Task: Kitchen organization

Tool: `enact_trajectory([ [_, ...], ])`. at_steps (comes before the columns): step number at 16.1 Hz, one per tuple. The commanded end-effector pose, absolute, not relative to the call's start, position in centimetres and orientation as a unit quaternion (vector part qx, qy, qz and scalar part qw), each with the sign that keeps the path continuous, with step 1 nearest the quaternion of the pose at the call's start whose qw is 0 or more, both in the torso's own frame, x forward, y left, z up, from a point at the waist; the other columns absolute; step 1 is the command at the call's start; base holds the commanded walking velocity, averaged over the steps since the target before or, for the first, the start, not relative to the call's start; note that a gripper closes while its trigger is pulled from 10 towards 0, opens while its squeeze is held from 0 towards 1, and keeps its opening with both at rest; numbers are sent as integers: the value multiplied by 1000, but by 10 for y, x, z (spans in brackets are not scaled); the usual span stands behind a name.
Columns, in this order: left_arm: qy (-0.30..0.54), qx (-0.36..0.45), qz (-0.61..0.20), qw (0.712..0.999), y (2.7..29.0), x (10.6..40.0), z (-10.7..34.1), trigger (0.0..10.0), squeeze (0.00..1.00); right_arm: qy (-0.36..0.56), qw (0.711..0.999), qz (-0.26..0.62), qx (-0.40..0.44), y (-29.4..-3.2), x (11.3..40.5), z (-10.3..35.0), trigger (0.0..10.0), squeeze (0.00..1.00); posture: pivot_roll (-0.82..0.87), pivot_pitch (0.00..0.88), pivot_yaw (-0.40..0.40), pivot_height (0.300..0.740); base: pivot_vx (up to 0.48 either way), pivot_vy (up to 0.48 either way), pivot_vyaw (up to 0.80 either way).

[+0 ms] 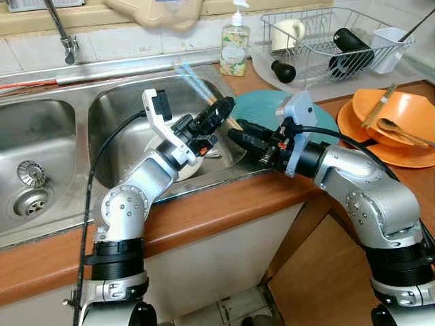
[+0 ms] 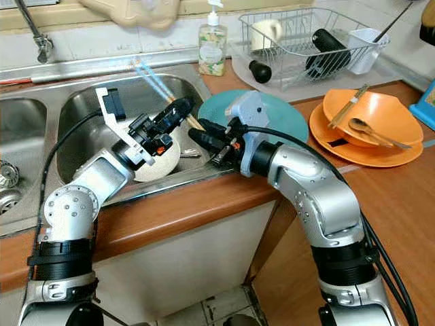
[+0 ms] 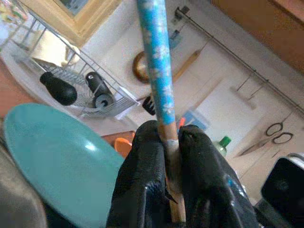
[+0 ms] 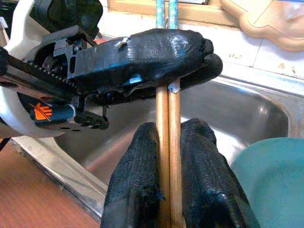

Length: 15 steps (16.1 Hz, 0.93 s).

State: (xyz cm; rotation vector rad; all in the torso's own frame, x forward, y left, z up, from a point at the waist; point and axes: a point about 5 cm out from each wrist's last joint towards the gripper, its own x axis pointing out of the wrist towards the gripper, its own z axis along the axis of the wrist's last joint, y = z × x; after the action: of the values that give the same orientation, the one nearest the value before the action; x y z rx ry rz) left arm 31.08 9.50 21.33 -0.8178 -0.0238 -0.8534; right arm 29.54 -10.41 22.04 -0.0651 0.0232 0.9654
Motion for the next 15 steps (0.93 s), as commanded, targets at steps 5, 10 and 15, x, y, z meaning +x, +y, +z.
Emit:
enact_trajectory([
  [5,-1,-389,-397,831,97,312,214,0,0,7,881,471,-50,-100,293,219,5843,0,-139,0,37,740,0,0,0],
  [10,0,-377,-349,858,107,322,213,0,0,11,888,455,-66,-101,296,220,10000,494,-144,0,39,740,0,0,0],
  [15,-28,-419,-156,894,169,358,212,0,0,14,893,440,-89,-104,295,220,10000,0,-142,0,39,740,0,0,0],
])
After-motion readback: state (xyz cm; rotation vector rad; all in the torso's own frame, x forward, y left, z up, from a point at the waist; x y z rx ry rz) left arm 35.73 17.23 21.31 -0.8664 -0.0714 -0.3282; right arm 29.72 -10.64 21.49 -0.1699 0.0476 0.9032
